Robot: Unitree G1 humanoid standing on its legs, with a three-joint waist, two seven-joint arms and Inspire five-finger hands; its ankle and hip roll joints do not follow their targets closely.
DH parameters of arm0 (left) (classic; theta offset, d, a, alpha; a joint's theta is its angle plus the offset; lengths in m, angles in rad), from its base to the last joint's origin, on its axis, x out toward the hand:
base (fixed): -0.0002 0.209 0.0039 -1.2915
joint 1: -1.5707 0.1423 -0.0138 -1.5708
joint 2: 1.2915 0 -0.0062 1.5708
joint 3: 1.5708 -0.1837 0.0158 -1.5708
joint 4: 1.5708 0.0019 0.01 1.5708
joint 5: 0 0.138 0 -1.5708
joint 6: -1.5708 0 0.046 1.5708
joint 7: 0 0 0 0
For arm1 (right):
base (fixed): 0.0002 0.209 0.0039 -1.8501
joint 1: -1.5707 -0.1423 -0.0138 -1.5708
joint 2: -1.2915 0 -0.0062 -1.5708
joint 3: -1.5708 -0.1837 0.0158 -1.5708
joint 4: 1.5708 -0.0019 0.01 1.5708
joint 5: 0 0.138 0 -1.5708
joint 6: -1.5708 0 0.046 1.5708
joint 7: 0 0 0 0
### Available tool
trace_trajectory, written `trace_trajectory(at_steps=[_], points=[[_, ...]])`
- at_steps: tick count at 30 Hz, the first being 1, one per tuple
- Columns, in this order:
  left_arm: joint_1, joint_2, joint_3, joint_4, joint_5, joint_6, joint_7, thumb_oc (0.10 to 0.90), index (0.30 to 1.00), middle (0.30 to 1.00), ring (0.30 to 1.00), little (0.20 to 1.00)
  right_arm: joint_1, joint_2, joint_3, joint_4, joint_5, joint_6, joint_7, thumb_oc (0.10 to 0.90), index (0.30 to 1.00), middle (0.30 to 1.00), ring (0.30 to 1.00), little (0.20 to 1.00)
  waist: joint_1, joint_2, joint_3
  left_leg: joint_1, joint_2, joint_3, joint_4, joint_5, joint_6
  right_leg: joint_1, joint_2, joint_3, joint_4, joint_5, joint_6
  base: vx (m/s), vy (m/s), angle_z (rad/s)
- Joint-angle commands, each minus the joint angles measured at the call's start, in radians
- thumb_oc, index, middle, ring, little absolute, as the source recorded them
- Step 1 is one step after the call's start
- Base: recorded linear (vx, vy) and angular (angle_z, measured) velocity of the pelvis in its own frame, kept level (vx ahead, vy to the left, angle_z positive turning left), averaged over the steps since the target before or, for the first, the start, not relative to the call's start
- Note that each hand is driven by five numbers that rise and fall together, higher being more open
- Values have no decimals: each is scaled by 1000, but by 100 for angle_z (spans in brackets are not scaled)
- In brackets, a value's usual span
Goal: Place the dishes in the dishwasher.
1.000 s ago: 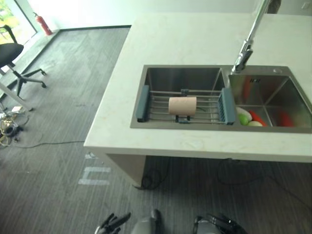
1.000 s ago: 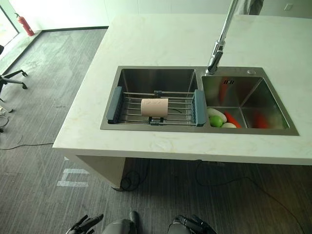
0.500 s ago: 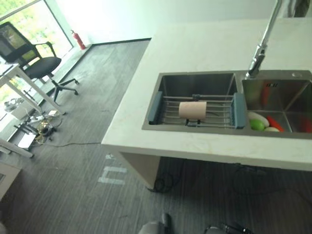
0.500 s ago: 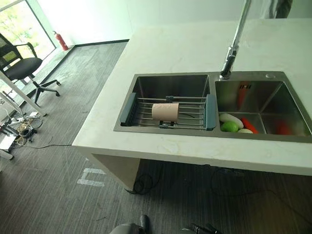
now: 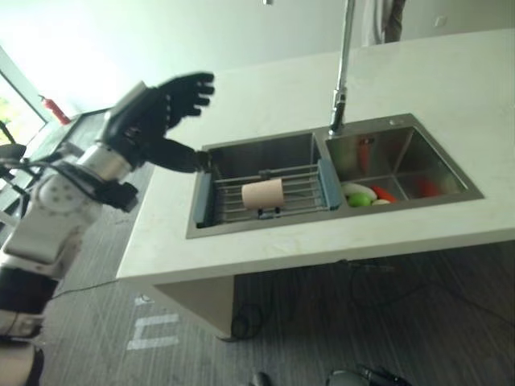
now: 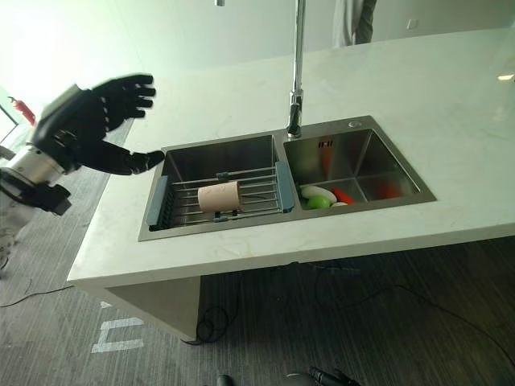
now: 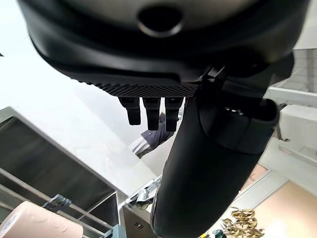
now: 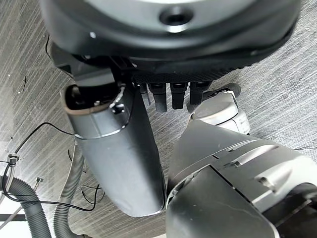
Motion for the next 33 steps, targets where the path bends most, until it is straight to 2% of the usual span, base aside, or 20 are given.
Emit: trace_trajectory(at_steps=[1,8,16,23,30,33], points=[[-194,-13,105,13,68,-18,14,800,900,900,900,900,35,3,12,11,8,-13,21,800,900,900,900,900,-4,7,28,7,34,-44,96,-154,-51,61,-67,7,-88,29,137,-23,-3,-4],[-206,-59,29,51,194,28,-30,800,900,900,900,900,48,12,18,-26,39,-10,1,800,900,900,900,900,-32,10,44,15,32,-15,96,-155,-46,47,-76,30,-88,45,145,-15,34,-10],[-206,-53,0,106,305,8,37,800,900,900,900,900,82,8,10,-38,27,-16,-9,800,900,900,900,900,-57,16,61,10,21,-11,96,-157,-42,26,-80,60,-88,60,154,2,36,-6],[-167,-44,40,163,344,-31,139,800,900,900,900,900,106,1,15,-81,12,-22,-21,800,900,900,900,900,-69,19,78,-9,17,-7,96,-150,-44,5,-83,71,-88,67,156,7,27,-6],[-123,-55,72,154,376,-69,153,800,900,900,900,900,104,-17,9,-119,-7,-10,-25,800,900,900,900,900,-71,22,108,-36,14,-4,96,-141,-49,-20,-97,66,-88,77,159,-14,23,-1],[-119,-56,73,124,374,-53,163,800,900,900,900,900,100,-22,5,-126,-4,-9,-23,800,900,900,900,900,-69,22,120,-47,9,-8,96,-137,-51,-29,-100,67,-88,80,160,-21,17,-4]])
